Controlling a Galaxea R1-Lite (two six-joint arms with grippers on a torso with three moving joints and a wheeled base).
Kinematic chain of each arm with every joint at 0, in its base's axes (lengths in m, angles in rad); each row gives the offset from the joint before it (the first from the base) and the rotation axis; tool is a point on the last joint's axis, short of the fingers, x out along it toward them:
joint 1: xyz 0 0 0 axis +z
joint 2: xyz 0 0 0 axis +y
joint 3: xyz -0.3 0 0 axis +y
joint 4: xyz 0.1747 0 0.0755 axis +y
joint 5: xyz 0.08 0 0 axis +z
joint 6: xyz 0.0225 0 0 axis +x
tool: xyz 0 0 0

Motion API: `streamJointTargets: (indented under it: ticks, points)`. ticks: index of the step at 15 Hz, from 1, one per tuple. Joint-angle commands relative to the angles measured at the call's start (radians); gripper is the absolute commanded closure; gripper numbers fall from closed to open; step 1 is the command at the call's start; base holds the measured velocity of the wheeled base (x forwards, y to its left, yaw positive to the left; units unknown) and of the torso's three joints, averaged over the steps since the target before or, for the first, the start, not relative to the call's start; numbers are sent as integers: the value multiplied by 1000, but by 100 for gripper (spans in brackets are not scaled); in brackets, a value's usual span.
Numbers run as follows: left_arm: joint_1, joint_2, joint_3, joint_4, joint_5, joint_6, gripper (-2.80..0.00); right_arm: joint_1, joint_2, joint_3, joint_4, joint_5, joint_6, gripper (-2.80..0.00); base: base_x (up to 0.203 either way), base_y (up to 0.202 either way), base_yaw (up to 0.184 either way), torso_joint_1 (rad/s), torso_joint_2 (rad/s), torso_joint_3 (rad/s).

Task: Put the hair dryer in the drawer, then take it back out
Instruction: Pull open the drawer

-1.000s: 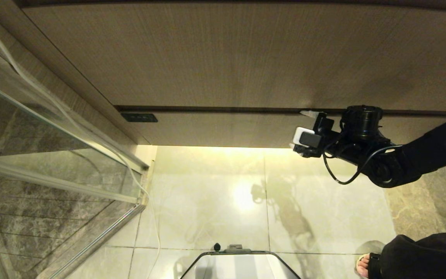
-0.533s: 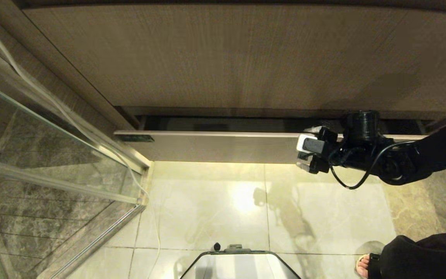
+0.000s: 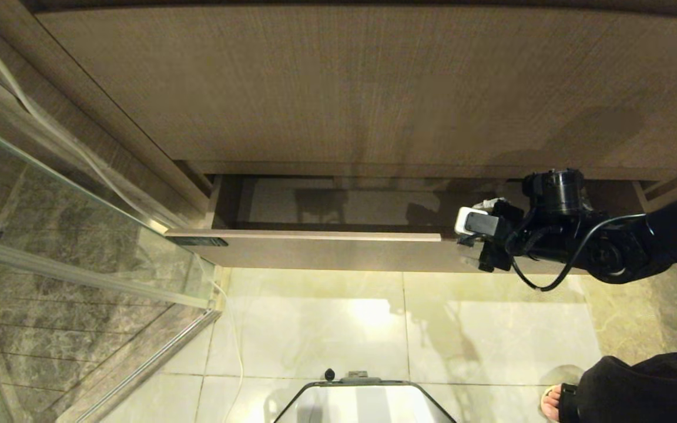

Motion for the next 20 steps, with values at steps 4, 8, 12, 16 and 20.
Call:
streamJointTargets:
  ticks: [4,8,12,16,20]
  points:
    - [0,0,1,0,0,0,0,-1,-134,92,132,-86,-2,-280,0,0,0,0,0,0]
    - [0,0,1,0,0,0,0,2,-207,138,153,-162,65,-280,0,0,0,0,0,0]
    - [0,0,0,0,0,1,0,13,-253,162,232,-191,120,-280,0,0,0,0,0,0]
    - [0,0,0,0,0,0,0,11,-343,182,289,-166,149,-280,0,0,0,0,0,0]
    - [0,0,0,0,0,0,0,-13,-551,222,335,-34,304,-280,0,0,0,0,0,0]
